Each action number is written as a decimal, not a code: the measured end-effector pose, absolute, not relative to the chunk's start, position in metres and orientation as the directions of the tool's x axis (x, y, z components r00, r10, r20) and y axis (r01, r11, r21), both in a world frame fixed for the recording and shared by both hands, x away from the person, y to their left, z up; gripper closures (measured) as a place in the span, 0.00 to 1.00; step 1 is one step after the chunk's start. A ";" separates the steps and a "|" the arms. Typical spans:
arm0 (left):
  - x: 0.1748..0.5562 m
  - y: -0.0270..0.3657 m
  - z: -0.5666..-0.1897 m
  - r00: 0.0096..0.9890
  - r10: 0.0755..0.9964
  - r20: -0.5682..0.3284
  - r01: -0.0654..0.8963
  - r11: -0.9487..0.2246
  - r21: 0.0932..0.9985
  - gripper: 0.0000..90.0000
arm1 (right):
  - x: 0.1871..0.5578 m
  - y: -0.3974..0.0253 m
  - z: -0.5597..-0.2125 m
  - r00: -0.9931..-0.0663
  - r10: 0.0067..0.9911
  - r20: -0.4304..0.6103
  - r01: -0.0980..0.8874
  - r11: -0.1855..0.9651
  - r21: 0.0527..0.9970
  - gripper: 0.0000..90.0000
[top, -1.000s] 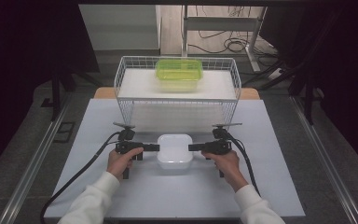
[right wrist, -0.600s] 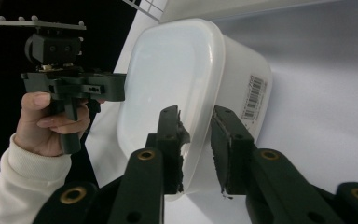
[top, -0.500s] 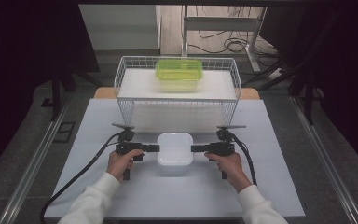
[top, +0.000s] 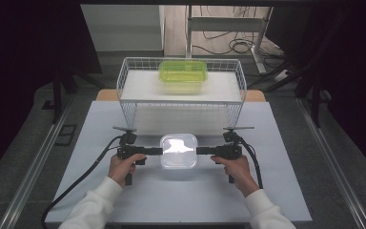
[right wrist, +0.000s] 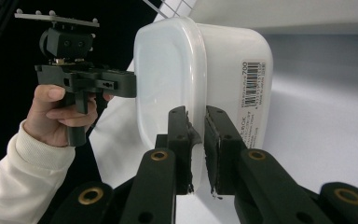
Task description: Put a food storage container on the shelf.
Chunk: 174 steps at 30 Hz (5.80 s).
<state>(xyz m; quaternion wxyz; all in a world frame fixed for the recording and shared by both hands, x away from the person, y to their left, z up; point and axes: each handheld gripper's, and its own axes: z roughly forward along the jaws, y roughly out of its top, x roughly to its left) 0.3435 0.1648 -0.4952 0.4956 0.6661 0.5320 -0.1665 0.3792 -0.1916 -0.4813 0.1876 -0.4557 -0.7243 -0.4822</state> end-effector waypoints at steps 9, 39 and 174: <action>0.340 0.165 -0.482 0.416 0.550 -0.724 0.849 0.051 0.527 0.87 | 0.376 -0.190 -0.469 -0.561 0.481 0.674 0.806 0.132 0.577 0.89; 0.335 0.163 -0.456 0.467 0.562 -0.682 0.806 0.046 0.590 0.88 | 0.375 -0.192 -0.445 -0.618 0.473 0.628 0.755 0.136 0.641 0.89; 0.493 0.170 -0.263 0.533 0.600 -0.597 0.707 0.071 0.703 0.88 | 0.519 -0.180 -0.261 -0.631 0.497 0.596 0.694 0.018 0.720 0.89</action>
